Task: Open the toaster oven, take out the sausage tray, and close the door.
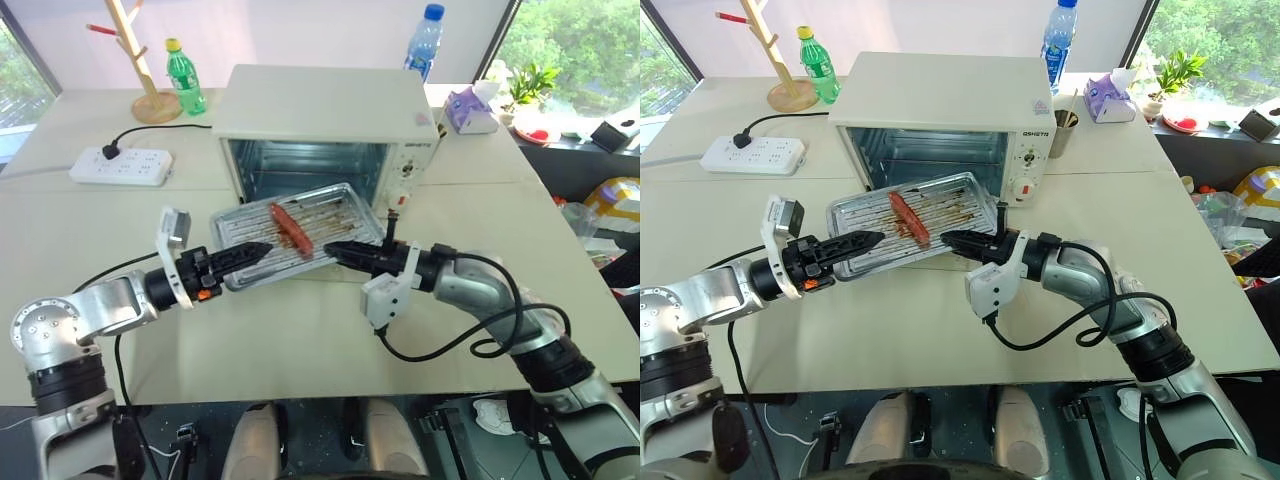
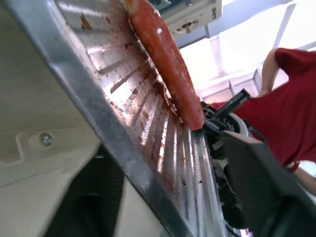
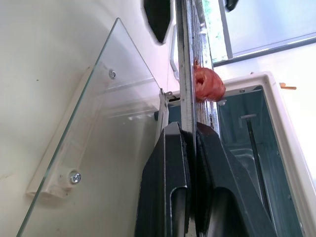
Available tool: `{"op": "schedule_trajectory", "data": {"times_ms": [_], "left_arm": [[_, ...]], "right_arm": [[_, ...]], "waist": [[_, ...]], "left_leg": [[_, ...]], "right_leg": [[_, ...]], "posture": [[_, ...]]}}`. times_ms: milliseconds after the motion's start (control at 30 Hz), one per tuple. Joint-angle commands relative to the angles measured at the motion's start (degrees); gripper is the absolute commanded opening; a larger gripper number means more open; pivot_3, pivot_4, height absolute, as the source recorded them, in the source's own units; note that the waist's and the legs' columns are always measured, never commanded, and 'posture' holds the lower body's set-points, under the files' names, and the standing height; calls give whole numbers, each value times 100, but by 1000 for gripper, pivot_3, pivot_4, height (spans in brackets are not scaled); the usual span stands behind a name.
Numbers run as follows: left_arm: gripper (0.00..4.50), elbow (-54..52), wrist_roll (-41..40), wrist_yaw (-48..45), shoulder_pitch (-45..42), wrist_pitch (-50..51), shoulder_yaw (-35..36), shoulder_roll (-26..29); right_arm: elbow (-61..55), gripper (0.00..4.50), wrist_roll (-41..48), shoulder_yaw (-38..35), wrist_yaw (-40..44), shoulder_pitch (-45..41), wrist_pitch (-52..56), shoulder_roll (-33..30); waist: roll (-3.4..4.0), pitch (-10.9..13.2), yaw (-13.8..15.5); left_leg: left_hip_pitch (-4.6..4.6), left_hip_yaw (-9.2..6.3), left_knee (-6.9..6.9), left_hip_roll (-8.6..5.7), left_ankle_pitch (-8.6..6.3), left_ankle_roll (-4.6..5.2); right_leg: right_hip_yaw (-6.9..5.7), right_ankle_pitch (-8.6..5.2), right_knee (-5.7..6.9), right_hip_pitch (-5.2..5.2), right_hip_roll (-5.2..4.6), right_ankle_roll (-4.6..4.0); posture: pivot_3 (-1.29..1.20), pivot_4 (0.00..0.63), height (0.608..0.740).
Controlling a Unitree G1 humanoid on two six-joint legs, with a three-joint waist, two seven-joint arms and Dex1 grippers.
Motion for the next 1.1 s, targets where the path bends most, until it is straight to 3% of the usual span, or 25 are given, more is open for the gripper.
{"op": "schedule_trajectory", "data": {"times_ms": [33, 100, 400, 433, 500, 600, 833, 1100], "left_arm": [[1079, 27, -682, 308, 66, -596, -294, 142], [53, 130, -692, 375, 73, -741, -364, 107], [53, 124, -692, 466, 253, -887, -366, -115], [0, 115, -692, 477, 279, -898, -366, -147], [0, 84, -692, 505, 344, -927, -365, -209], [0, 9, -692, 549, 473, -1003, -310, -367], [0, -278, -692, 720, 811, -1258, -111, -717], [0, -1487, -692, 773, 2047, -2043, 549, -1486]], "right_arm": [[-165, 0, 30, -165, -104, -1, -74, -3], [-210, 0, 20, -184, -121, 42, -71, -20], [-280, 0, 44, -263, -74, 184, -129, -175], [-271, 759, 59, -267, -63, 184, -120, -185], [-289, 1527, 90, -271, -18, 194, -99, -212], [-399, 3103, 187, -297, 90, 239, -46, -292], [-890, 3103, 987, -689, 505, 567, 448, -581], [-1061, 3103, 3502, -1854, 1609, 1253, 2819, -1191]], "waist": [[0, 0, 6], [-1, -1, 31], [-2, -1, 10], [-2, -1, 10], [-1, -1, 7], [-2, -1, 9], [-2, -2, 26], [-2, -1, 35]], "left_leg": [[0, 0, 0, -1, 0, 0], [0, 3, 1, -7, 0, 1], [1, 10, 2, -9, 0, 1], [2, 10, 1, -9, 0, 2], [3, 11, 1, -9, -1, 2], [3, 10, 1, -8, -1, 2], [2, 10, 2, -9, -7, 14], [7, 9, 1, -7, -24, 42]], "right_leg": [[0, 0, 0, 1, -1, 0], [-1, 0, -2, 6, -2, 0], [-5, -1, -7, 12, 5, 0], [-4, -1, -7, 12, 5, 0], [-4, -1, -7, 12, 6, 0], [-5, -1, -8, 12, 5, 0], [-5, -1, -14, 15, 3, 0], [-6, -11, -22, 22, 0, -19]], "posture": [[0, 150, 722], [0, 150, 722], [0, 150, 722], [0, 150, 722], [0, 150, 722], [0, 150, 722], [0, 150, 722], [0, 150, 722]]}}
